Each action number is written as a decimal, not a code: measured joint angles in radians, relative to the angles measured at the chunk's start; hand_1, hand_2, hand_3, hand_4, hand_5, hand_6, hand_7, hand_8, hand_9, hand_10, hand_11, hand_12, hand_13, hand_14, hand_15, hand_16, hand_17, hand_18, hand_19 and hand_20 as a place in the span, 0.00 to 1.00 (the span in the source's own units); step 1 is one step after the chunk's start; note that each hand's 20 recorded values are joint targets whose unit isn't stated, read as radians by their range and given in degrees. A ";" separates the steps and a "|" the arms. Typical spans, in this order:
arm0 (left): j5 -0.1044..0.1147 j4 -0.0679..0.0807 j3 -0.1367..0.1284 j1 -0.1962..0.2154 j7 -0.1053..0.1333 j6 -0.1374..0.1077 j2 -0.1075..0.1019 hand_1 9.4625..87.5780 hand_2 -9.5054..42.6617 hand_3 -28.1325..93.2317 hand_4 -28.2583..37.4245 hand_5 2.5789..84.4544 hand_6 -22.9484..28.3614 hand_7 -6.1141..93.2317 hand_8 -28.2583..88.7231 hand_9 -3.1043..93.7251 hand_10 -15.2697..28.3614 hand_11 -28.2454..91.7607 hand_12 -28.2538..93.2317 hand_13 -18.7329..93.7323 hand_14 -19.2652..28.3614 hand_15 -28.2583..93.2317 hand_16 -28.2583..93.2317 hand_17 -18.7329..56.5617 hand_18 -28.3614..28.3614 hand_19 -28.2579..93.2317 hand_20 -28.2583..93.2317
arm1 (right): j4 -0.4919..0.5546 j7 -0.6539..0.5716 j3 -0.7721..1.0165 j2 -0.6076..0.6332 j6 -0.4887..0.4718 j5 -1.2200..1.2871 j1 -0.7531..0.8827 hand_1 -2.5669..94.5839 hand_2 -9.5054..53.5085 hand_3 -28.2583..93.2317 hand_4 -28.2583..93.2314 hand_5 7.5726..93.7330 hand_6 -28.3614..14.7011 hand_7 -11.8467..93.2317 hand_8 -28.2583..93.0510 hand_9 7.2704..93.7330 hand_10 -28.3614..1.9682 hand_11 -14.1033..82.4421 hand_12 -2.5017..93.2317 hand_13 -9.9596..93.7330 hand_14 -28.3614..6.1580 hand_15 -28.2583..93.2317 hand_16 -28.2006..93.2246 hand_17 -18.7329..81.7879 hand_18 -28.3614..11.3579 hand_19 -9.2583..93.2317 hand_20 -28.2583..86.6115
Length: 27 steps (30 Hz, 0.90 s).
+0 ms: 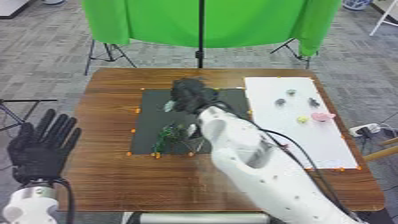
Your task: Arrange flowers
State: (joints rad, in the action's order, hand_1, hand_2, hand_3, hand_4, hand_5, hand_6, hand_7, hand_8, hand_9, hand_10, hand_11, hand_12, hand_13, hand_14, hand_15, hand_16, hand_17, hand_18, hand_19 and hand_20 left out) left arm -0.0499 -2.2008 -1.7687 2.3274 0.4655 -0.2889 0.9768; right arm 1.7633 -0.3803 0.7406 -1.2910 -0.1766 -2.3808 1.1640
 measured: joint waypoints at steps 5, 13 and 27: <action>0.000 0.005 0.011 -0.036 -0.002 -0.010 -0.015 0.16 0.41 0.89 0.00 0.46 0.58 0.17 0.15 0.41 0.66 0.36 0.31 0.43 0.66 0.36 0.22 0.18 0.71 0.46 0.33 | -0.039 0.033 -0.067 -0.097 -0.071 -0.110 -0.003 0.65 0.00 0.78 0.00 0.82 0.62 0.26 0.25 0.82 0.50 0.25 0.31 0.76 0.53 0.68 0.55 0.54 0.15 0.95 0.60; 0.000 -0.009 0.011 -0.027 0.001 -0.012 -0.042 0.16 0.42 0.89 0.00 0.46 0.58 0.17 0.15 0.41 0.66 0.37 0.31 0.43 0.66 0.36 0.22 0.18 0.71 0.47 0.33 | -0.092 0.011 -0.084 -0.174 -0.089 -0.184 0.052 0.62 0.00 0.82 0.00 0.74 0.61 0.27 0.20 0.74 0.48 0.32 0.22 0.74 0.54 0.67 0.56 0.53 0.15 0.95 0.60; 0.002 -0.008 0.013 -0.020 -0.010 -0.012 -0.038 0.18 0.44 0.90 0.00 0.46 0.58 0.17 0.15 0.41 0.66 0.37 0.31 0.43 0.66 0.36 0.22 0.18 0.71 0.47 0.33 | -0.120 -0.031 -0.050 -0.190 -0.094 -0.199 0.108 0.57 0.00 0.85 0.00 0.62 0.55 0.23 0.14 0.63 0.40 0.29 0.19 0.71 0.50 0.67 0.53 0.53 0.14 0.95 0.59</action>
State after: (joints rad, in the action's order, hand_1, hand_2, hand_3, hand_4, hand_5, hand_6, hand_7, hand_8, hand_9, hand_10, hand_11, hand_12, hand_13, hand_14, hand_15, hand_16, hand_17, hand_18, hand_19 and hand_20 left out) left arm -0.0483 -2.2084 -1.7554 2.3074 0.4559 -0.3010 0.9387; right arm 1.6432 -0.4116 0.6902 -1.4809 -0.2701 -2.5801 1.2719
